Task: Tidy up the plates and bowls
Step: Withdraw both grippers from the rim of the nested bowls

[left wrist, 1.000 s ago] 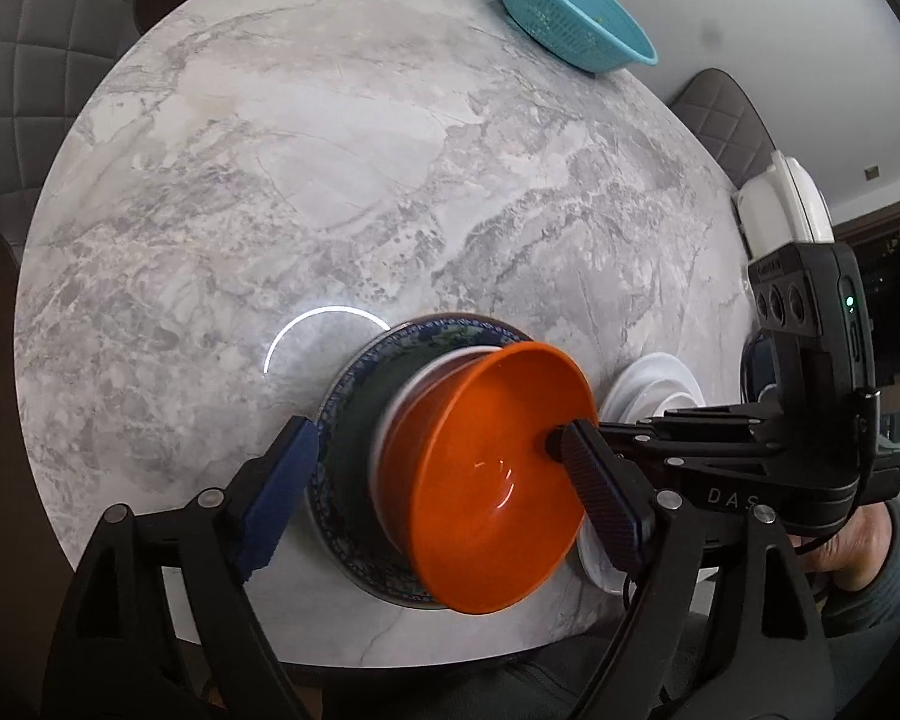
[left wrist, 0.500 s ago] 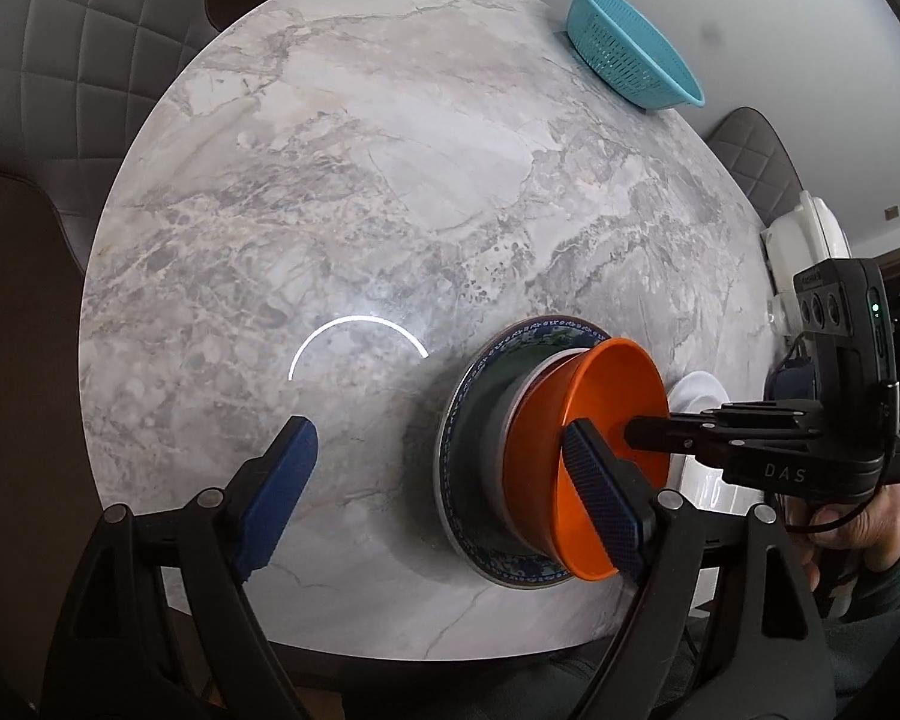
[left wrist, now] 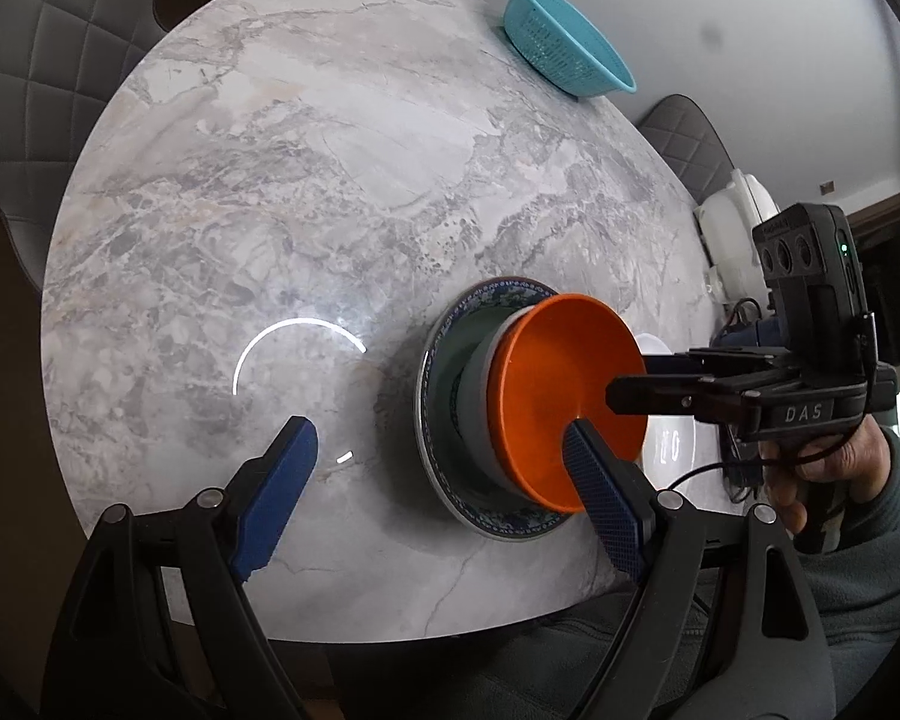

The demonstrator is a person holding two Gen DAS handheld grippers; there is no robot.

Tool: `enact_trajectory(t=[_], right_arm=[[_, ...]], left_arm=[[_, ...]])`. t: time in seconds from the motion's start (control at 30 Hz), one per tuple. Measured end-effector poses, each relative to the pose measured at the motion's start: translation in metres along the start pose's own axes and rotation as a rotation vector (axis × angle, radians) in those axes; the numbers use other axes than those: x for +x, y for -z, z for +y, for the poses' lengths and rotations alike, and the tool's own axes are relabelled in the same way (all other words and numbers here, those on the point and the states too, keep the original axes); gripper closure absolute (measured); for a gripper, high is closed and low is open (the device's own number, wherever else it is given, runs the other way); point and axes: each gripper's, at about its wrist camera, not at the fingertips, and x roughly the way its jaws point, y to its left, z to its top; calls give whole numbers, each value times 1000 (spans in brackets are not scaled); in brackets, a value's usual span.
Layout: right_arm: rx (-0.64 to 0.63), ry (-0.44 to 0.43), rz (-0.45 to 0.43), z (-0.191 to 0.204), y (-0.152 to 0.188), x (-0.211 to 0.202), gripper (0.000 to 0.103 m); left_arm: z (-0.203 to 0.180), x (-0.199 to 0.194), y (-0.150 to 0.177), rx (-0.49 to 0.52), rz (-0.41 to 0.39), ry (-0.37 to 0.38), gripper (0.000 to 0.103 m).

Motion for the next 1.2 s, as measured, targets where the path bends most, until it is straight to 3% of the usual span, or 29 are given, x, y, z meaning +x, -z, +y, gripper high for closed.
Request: enact_trajectory(t=[0.17, 0.3, 0.4, 0.43, 0.57, 0.8, 1.2], right_arm=[[-16, -1, -32, -1, 2, -11, 40], [-18, -22, -109, -10, 0, -33, 40], [-17, 24, -145, -30, 1, -45, 45], [-3, 43, -135, -39, 2, -44, 53], [41, 65, -107, -65, 6, -38, 64], [9, 47, -58, -62, 11, -13, 64], [-40, 75, -17, -48, 10, 15, 65]], left_arm=[[3, 11, 6, 6, 35, 32, 20], [6, 17, 8, 15, 50, 41, 20], [12, 22, 9, 18, 59, 50, 20], [14, 25, 8, 19, 67, 54, 20], [18, 34, 6, 28, 92, 41, 20], [12, 50, 2, 58, 129, 36, 20], [20, 44, -5, 82, 122, 44, 22]])
